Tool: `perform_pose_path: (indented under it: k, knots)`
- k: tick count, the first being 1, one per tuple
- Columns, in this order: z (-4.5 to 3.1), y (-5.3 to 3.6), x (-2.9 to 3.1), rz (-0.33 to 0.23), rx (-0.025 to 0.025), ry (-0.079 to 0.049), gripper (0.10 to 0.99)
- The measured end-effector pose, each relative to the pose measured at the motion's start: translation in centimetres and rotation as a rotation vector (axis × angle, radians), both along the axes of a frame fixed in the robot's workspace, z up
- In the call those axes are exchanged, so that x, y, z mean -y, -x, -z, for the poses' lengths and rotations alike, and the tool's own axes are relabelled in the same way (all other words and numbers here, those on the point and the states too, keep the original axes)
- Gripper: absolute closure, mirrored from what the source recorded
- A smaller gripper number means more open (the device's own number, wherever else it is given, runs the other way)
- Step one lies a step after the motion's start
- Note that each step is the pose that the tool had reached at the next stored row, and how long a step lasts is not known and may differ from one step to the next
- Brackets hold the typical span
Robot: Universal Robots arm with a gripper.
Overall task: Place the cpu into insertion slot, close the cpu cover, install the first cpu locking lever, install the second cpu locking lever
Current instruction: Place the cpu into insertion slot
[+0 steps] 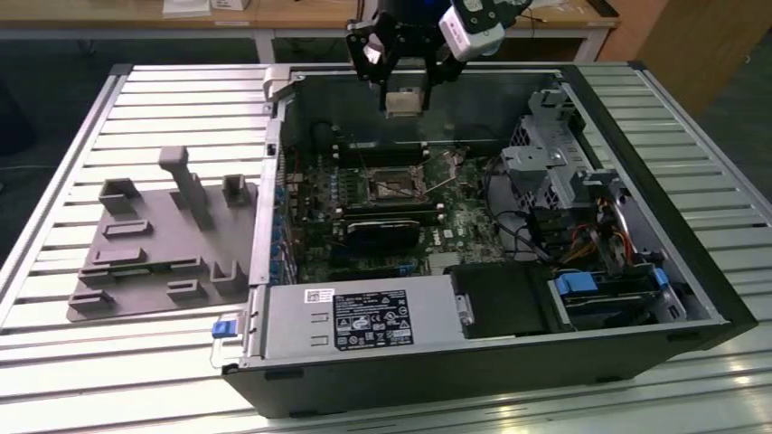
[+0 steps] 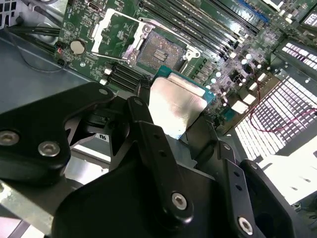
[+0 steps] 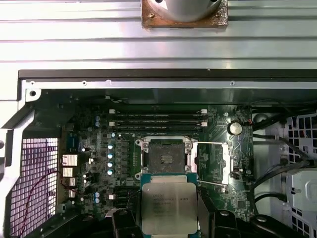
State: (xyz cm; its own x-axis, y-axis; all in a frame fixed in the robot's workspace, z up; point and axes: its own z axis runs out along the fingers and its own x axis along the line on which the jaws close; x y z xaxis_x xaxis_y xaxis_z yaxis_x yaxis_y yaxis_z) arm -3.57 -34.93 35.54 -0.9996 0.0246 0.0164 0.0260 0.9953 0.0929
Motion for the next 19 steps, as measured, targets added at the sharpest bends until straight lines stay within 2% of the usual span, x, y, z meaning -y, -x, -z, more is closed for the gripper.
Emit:
perform_pose_path:
  k: [7, 9, 19]
  knots:
    - [0.94, 0.0, 0.0, 0.0, 0.0179, 0.0, 0.545]
    - [1.27, 0.0, 0.0, 0.0, 0.0215, 0.0, 0.545]
    - [2.72, 0.01, 0.0, 0.0, 0.0224, 0.002, 0.545]
